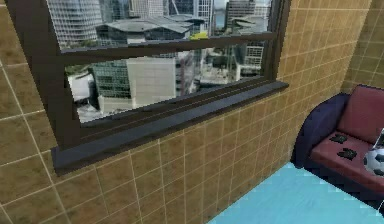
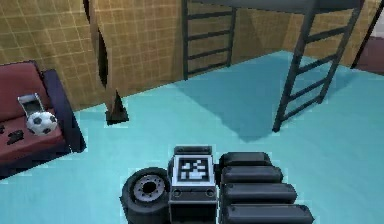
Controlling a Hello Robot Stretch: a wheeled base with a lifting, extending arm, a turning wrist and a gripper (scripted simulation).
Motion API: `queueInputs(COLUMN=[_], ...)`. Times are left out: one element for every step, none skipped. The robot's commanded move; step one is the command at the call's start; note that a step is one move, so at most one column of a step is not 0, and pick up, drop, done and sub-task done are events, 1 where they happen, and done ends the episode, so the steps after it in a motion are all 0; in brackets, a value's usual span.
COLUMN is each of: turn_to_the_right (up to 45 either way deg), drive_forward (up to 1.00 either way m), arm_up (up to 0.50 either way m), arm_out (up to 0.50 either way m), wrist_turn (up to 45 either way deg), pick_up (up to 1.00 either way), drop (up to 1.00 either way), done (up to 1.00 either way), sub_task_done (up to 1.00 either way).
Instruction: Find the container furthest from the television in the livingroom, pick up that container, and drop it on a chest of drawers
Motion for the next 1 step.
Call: queueInputs(turn_to_the_right=[-3.0], drive_forward=[0.0], arm_up=[0.0], arm_out=[0.0], wrist_turn=[0.0], pick_up=[0.0], drop=[0.0], done=[0.0], sub_task_done=[0.0])
